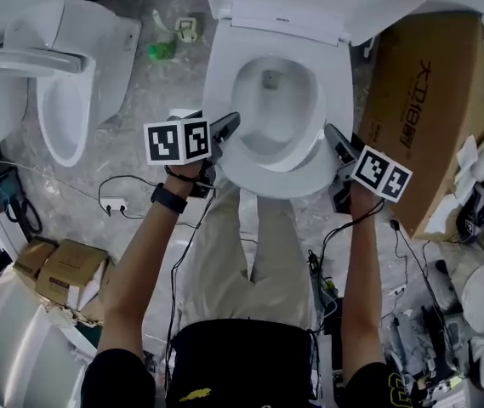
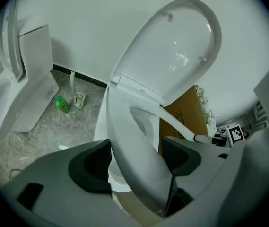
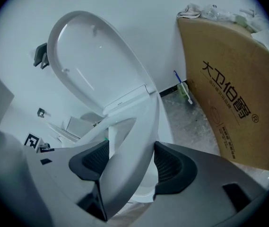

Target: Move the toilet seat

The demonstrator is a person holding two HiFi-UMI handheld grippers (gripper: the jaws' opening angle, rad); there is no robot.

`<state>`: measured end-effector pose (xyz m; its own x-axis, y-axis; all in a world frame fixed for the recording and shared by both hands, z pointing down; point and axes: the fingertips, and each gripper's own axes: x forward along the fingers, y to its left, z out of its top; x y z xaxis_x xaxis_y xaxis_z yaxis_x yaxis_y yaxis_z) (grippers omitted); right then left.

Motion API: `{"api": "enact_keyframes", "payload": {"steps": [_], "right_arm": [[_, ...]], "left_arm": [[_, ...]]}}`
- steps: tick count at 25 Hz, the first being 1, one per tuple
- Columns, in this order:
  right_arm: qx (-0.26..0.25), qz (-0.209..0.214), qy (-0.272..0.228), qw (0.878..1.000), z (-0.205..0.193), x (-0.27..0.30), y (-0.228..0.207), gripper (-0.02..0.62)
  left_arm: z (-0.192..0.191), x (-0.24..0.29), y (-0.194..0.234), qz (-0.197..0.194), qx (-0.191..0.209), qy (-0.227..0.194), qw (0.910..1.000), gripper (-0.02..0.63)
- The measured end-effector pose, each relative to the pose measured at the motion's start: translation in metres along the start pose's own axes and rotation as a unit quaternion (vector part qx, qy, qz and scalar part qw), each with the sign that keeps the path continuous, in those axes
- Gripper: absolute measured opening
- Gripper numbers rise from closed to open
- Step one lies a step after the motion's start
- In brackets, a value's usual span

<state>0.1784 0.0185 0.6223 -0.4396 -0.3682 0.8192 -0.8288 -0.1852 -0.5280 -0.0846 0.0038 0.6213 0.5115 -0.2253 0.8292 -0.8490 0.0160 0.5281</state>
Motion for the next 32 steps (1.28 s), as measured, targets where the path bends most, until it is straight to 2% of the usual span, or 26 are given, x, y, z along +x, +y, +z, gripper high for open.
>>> {"api": "enact_keyframes", "payload": {"steps": [11, 23, 32], "right_arm": [[0.026, 0.009, -0.010, 1.000, 0.025, -0.012, 0.016, 0.321], [0.078, 0.033, -0.056, 0.995, 0.048, -0.023, 0.027, 0.324], [0.103, 0.049, -0.072, 0.991, 0.061, -0.027, 0.032, 0.334]], "left_arm": [[0.026, -0.015, -0.013, -0.025, -0.028, -0.022, 0.9990, 0.353], [0.049, -0.024, -0.022, -0.051, -0.066, -0.046, 0.9954, 0.362], [0.061, -0.029, -0.027, -0.057, -0.093, -0.057, 0.9924, 0.362]]}}
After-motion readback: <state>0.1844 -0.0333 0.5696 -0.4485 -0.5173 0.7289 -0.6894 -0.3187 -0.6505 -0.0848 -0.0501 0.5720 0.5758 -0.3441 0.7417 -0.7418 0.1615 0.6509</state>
